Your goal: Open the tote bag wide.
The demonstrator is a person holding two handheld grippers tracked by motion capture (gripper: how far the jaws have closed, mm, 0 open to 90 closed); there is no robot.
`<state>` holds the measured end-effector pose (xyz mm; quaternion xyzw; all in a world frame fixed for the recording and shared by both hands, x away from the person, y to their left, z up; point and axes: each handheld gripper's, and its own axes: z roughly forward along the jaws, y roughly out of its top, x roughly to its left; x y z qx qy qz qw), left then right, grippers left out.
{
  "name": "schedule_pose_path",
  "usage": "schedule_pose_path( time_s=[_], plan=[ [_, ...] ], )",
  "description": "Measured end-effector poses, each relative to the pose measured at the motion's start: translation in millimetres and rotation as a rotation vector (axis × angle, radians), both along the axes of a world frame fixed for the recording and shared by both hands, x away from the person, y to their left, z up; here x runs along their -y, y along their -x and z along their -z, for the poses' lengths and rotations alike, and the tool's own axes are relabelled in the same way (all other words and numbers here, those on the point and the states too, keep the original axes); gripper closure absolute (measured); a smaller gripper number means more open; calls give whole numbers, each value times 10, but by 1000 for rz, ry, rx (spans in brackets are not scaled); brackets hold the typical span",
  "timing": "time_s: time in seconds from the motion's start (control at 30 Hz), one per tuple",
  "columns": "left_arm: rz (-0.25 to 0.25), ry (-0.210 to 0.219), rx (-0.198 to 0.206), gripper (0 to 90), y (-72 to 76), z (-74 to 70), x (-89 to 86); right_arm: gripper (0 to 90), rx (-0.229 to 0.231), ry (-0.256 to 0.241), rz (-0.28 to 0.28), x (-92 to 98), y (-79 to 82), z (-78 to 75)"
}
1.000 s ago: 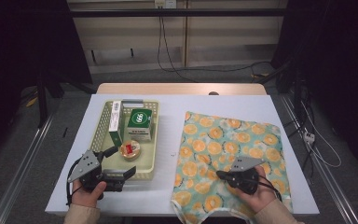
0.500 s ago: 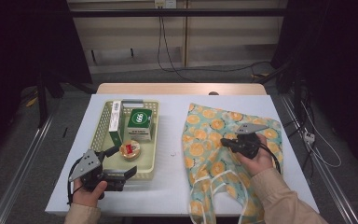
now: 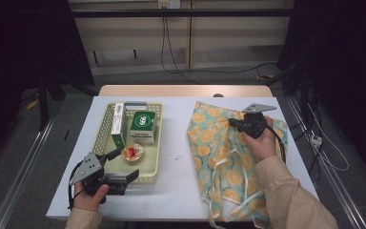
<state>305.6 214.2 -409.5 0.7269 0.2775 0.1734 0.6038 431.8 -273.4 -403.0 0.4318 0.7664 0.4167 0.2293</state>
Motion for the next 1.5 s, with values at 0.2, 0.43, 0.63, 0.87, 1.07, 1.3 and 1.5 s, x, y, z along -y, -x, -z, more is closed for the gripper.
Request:
schedule_pose_path(
  time_s=[0.2, 0.43, 0.63, 0.87, 1.07, 1.3, 1.5],
  plan=[
    [1, -4, -3, 31, -5, 7, 3, 900, 59, -30, 96, 128, -157, -136],
    [6, -2, -2, 31, 4, 1, 4, 855, -5, -99, 85, 199, -209, -15],
    [7, -5, 0, 31, 4, -5, 11, 548, -54, -38, -57, -37, -5, -21],
    [2, -7, -2, 31, 8, -9, 20, 363, -104, 13, -192, -259, 483, -44],
    [5, -8, 3, 31, 11, -19, 31, 331, -126, 11, -282, -357, 889, -16],
    [8, -12, 3, 31, 21, -13, 38, 490, -179, 16, -358, -435, 1312, 181],
    [6, -11, 0, 31, 21, -11, 50, 630, -209, 75, -367, -422, 1412, 401]
  ],
)
